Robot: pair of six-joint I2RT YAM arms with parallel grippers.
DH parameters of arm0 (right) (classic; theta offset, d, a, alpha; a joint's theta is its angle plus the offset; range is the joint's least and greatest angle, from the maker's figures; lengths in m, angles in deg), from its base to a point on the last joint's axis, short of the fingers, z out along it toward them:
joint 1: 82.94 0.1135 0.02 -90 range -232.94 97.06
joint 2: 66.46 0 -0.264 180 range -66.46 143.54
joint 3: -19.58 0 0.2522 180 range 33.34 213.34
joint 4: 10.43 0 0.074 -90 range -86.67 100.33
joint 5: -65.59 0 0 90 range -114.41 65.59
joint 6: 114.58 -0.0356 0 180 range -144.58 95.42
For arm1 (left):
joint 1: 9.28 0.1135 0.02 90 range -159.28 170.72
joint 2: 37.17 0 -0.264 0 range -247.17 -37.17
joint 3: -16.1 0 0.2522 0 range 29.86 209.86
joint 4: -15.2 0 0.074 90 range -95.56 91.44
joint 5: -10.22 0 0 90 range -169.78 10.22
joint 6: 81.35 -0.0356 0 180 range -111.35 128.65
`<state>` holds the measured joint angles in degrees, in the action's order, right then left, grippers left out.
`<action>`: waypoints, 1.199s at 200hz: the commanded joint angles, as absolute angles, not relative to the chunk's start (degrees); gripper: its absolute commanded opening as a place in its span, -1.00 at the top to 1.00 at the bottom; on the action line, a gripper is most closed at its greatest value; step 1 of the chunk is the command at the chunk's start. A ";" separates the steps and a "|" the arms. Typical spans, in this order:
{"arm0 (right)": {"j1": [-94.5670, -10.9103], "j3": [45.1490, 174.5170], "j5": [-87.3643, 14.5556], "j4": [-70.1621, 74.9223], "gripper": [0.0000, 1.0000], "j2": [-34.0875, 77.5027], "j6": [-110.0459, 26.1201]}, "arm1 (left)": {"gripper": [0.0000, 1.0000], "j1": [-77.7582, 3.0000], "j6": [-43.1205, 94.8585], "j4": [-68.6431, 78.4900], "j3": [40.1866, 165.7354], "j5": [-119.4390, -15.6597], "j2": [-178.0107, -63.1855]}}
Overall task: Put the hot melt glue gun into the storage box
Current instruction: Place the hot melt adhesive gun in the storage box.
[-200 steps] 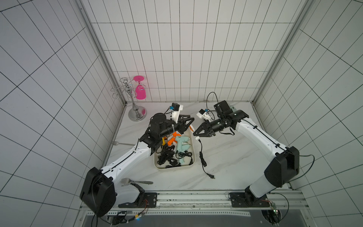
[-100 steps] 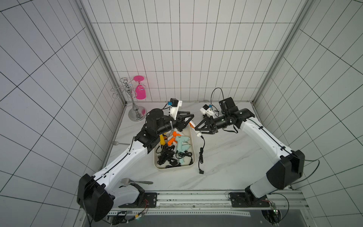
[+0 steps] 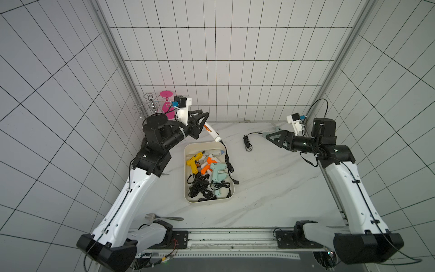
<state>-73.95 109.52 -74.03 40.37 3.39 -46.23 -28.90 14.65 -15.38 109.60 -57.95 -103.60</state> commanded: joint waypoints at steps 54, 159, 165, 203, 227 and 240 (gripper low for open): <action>-73.97 102.74 -73.09 36.47 -0.91 4.74 -48.05 | 1.00 -26.86 2.61 -37.16 103.85 -71.43 -104.46; -72.42 99.74 -72.81 36.08 -0.87 9.99 -47.08 | 1.00 -37.91 -10.97 -46.89 111.76 -97.75 -128.49; -72.27 99.62 -72.70 36.03 -0.87 9.98 -47.08 | 1.00 -38.66 -10.97 -47.65 113.22 -100.16 -131.04; -72.26 98.70 -68.86 36.61 -0.87 9.37 -46.75 | 1.00 -42.80 -12.97 -48.31 118.92 -114.44 -144.40; -72.30 98.49 -67.28 37.51 -0.88 9.45 -46.29 | 1.00 -43.84 -13.33 -47.36 120.29 -120.20 -149.74; -72.35 98.34 -66.48 37.77 -0.88 9.71 -46.33 | 1.00 -44.17 -14.07 -46.58 120.23 -122.04 -151.39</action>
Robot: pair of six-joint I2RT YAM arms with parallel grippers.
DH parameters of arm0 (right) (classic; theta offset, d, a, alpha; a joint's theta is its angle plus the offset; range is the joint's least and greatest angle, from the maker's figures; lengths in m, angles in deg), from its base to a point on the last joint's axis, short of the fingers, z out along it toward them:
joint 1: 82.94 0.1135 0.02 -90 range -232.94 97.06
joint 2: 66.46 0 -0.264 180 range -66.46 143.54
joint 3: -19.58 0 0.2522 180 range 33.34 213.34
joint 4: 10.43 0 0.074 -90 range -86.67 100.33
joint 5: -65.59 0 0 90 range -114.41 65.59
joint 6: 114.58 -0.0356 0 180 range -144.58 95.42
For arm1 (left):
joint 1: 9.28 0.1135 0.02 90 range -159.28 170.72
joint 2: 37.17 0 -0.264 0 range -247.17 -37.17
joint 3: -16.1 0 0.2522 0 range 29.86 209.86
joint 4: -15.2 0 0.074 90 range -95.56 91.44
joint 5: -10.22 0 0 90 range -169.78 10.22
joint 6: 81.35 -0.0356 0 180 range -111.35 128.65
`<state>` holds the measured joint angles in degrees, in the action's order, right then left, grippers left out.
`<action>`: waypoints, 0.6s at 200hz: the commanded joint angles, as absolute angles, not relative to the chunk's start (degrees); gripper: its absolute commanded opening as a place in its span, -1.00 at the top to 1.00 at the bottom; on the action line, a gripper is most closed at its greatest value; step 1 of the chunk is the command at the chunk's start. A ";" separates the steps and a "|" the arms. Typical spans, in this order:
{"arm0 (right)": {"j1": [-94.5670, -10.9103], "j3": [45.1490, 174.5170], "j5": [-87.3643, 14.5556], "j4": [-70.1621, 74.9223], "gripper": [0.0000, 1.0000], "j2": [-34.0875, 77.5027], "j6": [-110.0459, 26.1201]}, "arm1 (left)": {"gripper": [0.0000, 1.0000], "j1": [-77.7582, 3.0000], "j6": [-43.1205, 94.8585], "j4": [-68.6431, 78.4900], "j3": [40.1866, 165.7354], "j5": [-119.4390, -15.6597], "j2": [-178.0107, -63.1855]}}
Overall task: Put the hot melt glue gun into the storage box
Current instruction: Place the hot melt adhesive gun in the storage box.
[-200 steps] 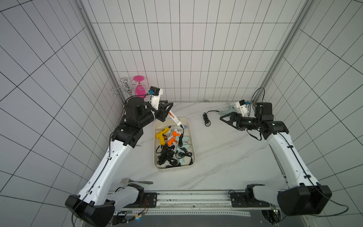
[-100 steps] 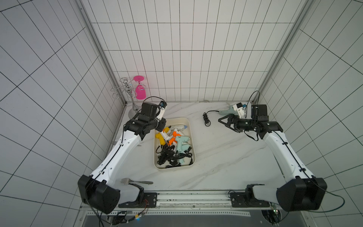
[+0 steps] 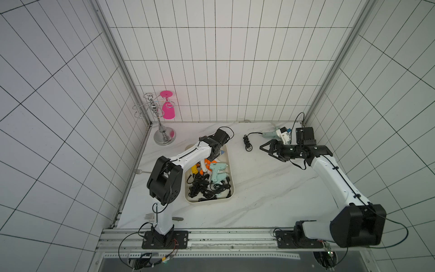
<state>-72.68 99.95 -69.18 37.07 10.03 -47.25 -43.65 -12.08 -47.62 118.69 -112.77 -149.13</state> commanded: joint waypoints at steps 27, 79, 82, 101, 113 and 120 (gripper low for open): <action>-72.37 98.32 -65.61 37.89 -0.88 11.15 -46.72 | 1.00 -45.96 -14.43 -43.25 117.88 -121.18 -152.69; -72.66 101.24 -61.76 37.88 -0.91 14.75 -47.77 | 0.16 -46.50 -9.81 -42.56 118.99 -124.89 -155.92; -72.66 101.54 -61.17 37.89 -0.91 14.98 -47.90 | 0.10 -46.49 -9.81 -42.17 118.84 -125.41 -155.75; -72.64 103.83 -57.42 37.88 -0.92 17.41 -48.21 | -0.08 -46.28 -9.50 -41.15 119.05 -126.98 -154.01; -72.70 105.62 -53.89 37.87 -0.92 19.71 -48.70 | -0.45 -46.24 -8.31 -41.26 119.55 -127.28 -152.67; -72.62 106.82 -51.27 37.92 -0.92 21.32 -49.11 | -0.47 -46.26 -7.62 -41.50 119.78 -127.45 -151.58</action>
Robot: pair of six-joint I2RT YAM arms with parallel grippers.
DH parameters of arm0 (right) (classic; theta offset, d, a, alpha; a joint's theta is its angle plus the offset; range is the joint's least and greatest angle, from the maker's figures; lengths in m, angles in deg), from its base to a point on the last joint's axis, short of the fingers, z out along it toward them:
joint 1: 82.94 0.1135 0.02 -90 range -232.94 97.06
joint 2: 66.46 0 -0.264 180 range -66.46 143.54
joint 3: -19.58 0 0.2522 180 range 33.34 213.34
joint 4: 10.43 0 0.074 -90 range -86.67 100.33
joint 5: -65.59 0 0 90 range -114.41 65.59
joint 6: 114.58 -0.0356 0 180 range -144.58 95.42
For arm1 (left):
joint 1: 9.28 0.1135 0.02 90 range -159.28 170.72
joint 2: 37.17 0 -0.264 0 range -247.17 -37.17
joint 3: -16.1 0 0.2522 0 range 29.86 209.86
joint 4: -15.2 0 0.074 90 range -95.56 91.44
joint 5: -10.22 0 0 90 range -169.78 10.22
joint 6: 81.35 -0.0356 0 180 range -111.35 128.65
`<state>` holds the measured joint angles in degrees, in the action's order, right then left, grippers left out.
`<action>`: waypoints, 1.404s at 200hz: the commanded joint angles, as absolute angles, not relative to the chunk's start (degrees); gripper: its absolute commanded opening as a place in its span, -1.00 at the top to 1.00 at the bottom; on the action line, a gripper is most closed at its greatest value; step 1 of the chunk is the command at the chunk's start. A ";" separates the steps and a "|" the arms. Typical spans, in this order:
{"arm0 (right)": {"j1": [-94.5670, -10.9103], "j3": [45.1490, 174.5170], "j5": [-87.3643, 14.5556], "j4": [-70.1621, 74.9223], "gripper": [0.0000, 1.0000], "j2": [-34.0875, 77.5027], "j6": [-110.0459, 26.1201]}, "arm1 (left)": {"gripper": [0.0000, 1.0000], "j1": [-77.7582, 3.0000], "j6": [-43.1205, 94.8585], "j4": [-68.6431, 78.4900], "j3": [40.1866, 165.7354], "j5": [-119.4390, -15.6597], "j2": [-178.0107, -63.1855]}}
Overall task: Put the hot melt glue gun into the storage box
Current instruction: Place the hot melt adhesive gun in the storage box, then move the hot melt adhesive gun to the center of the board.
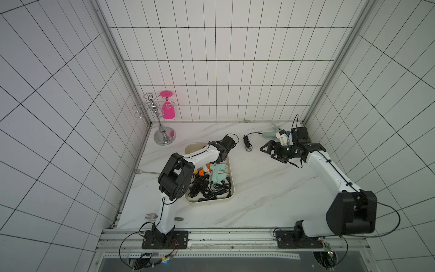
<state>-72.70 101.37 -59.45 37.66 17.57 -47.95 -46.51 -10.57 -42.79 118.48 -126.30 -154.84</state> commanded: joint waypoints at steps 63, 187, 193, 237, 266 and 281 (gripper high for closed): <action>-67.49 124.57 -30.40 40.82 -0.88 39.91 -41.93 | -0.98 -44.93 7.50 -50.75 119.39 -115.59 -138.69; -58.88 169.88 -22.99 61.68 -0.85 79.08 -35.47 | -0.97 -38.99 14.64 -47.16 105.84 -103.90 -115.63; -58.65 171.60 -22.40 62.84 -0.83 80.46 -35.04 | -0.97 -38.99 14.38 -46.72 105.23 -103.71 -114.86; -56.74 169.93 -18.61 65.49 -0.26 81.40 -34.07 | -0.97 -38.83 13.22 -44.70 101.63 -103.51 -112.19; -54.89 160.94 -16.40 64.20 0.26 76.08 -33.41 | -0.97 -38.83 13.56 -43.91 102.17 -101.33 -112.54; -53.78 153.85 -14.99 63.36 0.40 71.54 -34.03 | -0.97 -38.89 13.94 -43.62 102.59 -100.35 -112.58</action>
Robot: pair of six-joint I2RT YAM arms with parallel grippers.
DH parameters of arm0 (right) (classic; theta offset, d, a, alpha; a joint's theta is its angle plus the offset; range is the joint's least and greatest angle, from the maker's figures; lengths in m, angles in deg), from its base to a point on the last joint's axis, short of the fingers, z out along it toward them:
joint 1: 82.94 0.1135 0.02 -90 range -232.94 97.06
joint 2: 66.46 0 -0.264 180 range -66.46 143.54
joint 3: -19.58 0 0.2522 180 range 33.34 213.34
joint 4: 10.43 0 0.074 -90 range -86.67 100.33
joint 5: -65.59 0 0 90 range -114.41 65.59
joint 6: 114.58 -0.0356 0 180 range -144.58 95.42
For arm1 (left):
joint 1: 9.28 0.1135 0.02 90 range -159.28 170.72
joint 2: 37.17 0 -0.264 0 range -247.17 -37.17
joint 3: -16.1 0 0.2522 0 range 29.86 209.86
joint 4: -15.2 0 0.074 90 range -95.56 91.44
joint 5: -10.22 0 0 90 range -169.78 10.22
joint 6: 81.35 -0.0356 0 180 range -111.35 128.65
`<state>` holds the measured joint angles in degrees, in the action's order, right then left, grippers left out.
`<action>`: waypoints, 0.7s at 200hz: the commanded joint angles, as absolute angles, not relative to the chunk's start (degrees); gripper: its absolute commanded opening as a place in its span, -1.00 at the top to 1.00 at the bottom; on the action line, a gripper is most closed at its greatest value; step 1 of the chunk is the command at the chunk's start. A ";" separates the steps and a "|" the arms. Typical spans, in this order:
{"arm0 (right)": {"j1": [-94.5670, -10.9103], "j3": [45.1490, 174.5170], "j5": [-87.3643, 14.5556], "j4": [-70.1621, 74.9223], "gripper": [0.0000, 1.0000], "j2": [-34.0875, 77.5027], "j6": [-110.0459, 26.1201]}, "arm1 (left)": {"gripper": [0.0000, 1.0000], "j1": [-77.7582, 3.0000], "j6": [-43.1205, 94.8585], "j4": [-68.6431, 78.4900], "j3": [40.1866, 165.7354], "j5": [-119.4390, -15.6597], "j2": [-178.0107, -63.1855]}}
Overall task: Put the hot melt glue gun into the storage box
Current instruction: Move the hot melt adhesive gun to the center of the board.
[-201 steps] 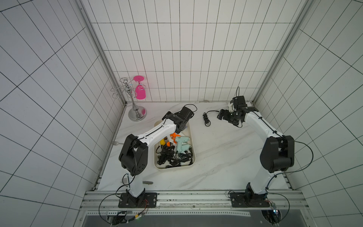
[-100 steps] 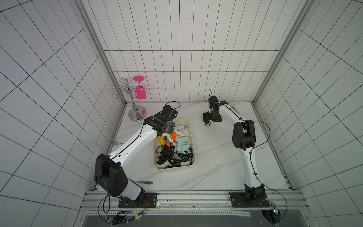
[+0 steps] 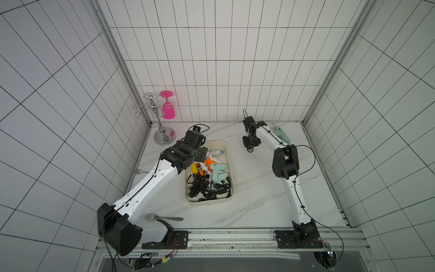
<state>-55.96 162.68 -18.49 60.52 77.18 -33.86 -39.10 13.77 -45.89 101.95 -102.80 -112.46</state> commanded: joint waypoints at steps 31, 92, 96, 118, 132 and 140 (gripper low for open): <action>-50.14 131.43 -13.79 55.67 0.51 57.17 -35.99 | -0.97 -38.83 14.27 -42.69 102.04 -99.00 -112.33; -46.62 105.64 -18.14 54.26 -0.21 34.48 -42.34 | -0.97 -39.12 14.45 -40.65 100.11 -97.08 -112.28; -46.85 105.22 -17.91 54.17 -0.33 33.32 -42.61 | -0.97 -39.03 14.42 -40.63 100.16 -96.93 -112.52; -50.60 106.29 -20.46 52.59 -0.60 29.05 -42.51 | -0.97 -39.20 14.34 -40.64 100.68 -96.30 -113.44; -54.46 108.83 -23.50 52.11 -0.68 28.89 -42.01 | -0.97 -39.25 14.39 -40.83 101.22 -96.04 -113.96; -56.84 110.61 -24.78 51.85 -0.69 30.09 -41.73 | -0.97 -39.25 14.37 -40.85 101.39 -95.91 -113.99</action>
<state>-50.69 106.84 -20.37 53.68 29.72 -41.20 -39.13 14.06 -42.11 100.44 -97.23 -113.07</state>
